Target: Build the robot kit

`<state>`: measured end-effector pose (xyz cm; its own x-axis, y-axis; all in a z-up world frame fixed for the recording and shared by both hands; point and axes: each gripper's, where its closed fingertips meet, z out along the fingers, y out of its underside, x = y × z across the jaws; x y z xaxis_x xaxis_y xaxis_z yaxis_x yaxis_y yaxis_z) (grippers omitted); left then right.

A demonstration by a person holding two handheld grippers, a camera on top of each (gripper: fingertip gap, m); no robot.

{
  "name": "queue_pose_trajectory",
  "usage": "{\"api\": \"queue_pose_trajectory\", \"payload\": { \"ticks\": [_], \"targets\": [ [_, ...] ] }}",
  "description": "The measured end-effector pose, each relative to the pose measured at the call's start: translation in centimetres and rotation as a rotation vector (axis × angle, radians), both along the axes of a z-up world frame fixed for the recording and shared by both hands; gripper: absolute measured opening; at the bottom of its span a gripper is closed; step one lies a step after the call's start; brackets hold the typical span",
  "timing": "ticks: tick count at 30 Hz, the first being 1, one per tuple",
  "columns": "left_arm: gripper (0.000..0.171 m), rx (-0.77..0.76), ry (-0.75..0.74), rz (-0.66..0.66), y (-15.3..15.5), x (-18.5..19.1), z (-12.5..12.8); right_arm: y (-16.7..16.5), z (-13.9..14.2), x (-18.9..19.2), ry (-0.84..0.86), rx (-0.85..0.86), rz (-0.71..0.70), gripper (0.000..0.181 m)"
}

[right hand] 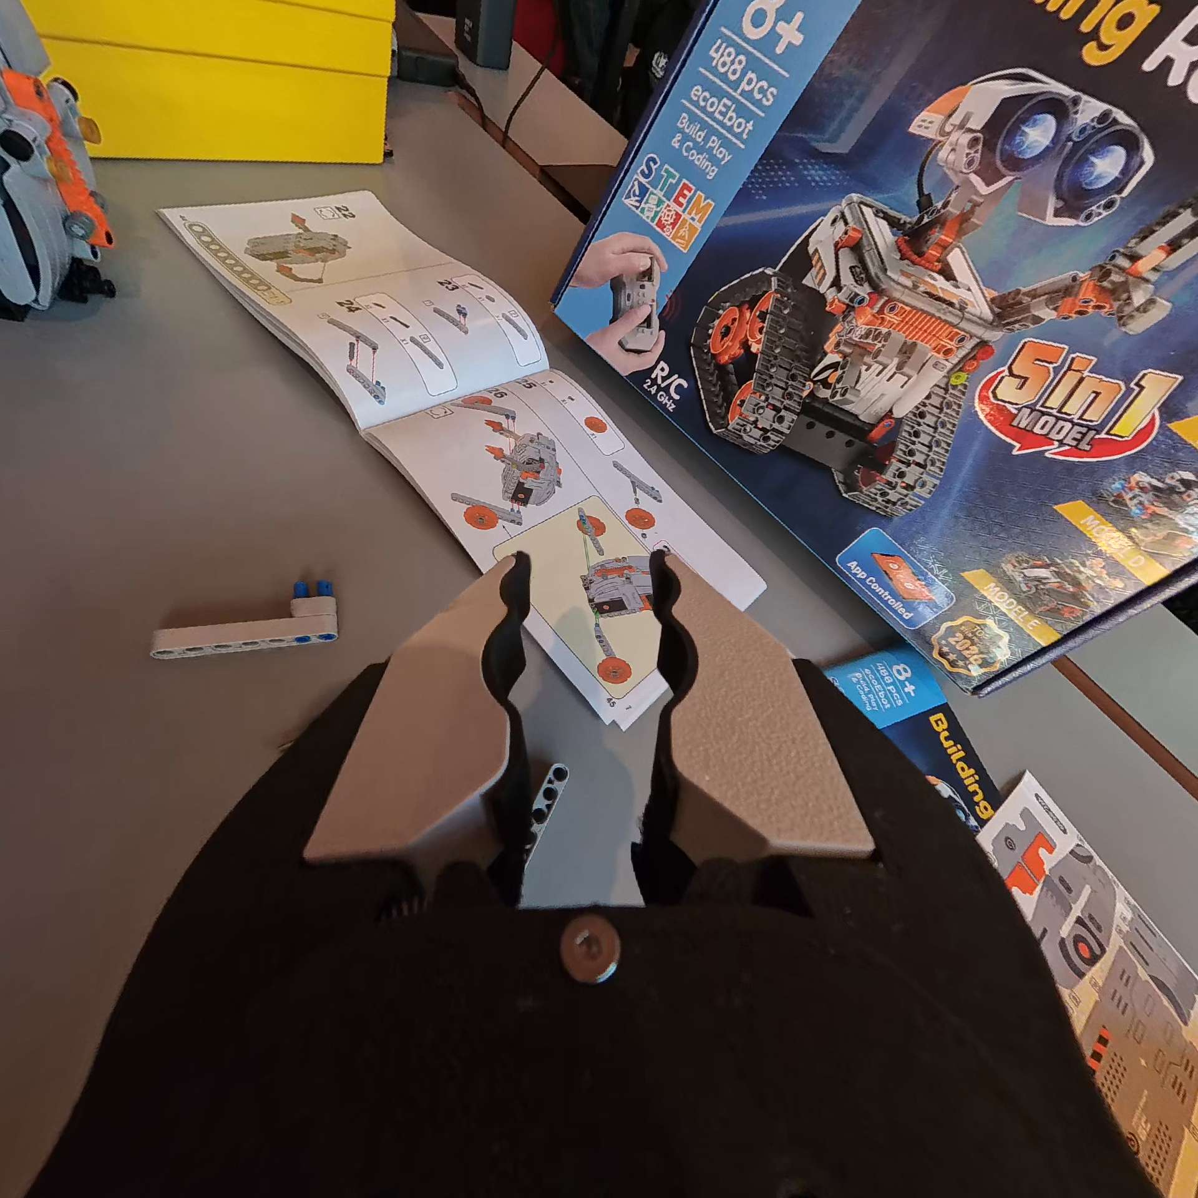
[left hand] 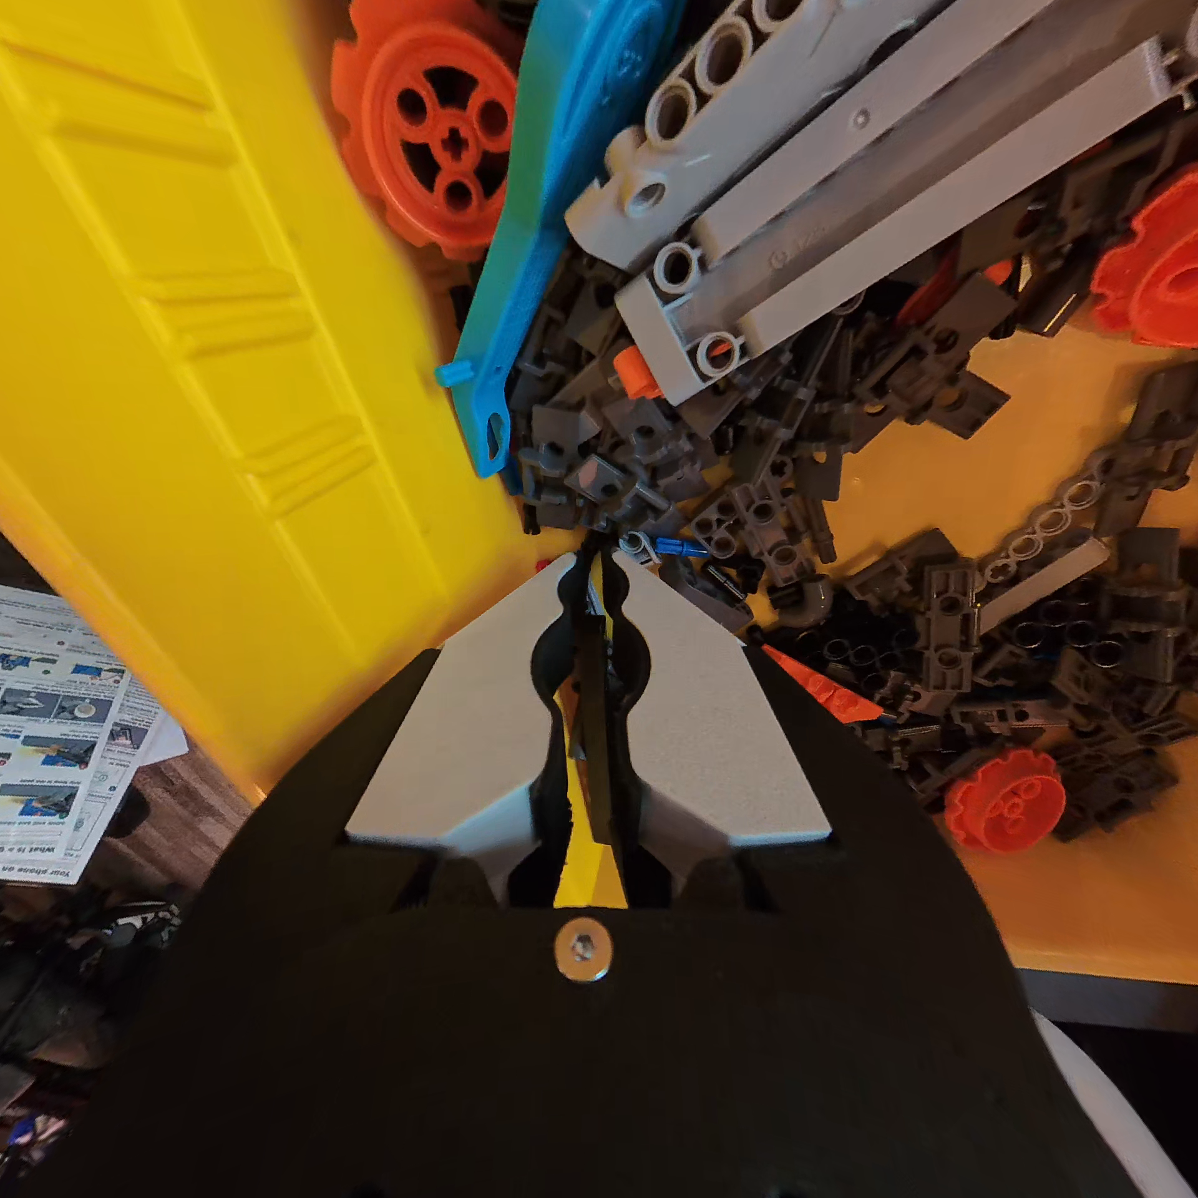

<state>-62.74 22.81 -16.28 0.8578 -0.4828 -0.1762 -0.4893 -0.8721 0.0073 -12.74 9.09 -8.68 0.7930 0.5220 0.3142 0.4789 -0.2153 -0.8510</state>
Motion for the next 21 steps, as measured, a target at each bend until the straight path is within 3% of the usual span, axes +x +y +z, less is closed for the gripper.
{"api": "queue_pose_trajectory", "payload": {
  "ticks": [21],
  "targets": [
    [0.002, 0.042, 0.021, -0.171, 0.0, 0.1, 0.0, -0.8, -0.8, -1.5, -0.064, -0.031, 0.066, 0.036]
  ]
}}
